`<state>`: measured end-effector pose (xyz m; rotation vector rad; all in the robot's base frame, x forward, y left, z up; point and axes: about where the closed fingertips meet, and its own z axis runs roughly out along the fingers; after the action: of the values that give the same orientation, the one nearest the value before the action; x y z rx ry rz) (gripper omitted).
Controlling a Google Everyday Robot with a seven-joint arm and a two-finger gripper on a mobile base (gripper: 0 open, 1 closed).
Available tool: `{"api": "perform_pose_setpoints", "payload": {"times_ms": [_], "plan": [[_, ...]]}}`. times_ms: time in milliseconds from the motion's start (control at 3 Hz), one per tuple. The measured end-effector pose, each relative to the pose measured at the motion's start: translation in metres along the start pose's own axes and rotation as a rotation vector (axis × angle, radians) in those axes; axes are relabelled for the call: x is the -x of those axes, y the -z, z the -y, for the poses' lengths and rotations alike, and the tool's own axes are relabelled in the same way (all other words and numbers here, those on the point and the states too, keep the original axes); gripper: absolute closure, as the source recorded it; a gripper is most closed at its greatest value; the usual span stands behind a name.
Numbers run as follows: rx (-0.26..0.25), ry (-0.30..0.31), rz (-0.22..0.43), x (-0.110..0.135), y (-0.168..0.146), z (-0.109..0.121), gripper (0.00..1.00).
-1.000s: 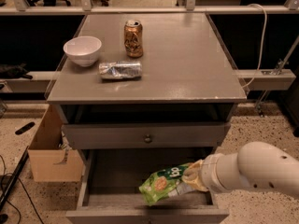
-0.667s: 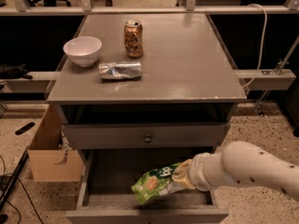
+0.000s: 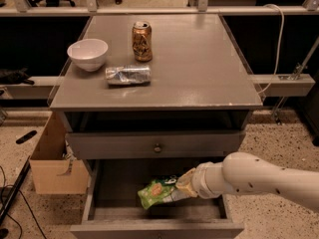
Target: Place green rice chip bag into middle drawer
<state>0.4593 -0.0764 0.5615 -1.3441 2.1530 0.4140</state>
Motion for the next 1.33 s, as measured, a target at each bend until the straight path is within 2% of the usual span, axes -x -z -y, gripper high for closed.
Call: {"api": "perform_pose_setpoints", "payload": {"times_ms": [667, 1000, 1333], "plan": [[-0.038, -0.119, 0.018, -0.040, -0.036, 0.029, 1.00], [-0.028, -0.135, 0.019, -0.040, -0.060, 0.031, 1.00], [0.009, -0.137, 0.023, -0.031, -0.091, 0.021, 0.99]]}}
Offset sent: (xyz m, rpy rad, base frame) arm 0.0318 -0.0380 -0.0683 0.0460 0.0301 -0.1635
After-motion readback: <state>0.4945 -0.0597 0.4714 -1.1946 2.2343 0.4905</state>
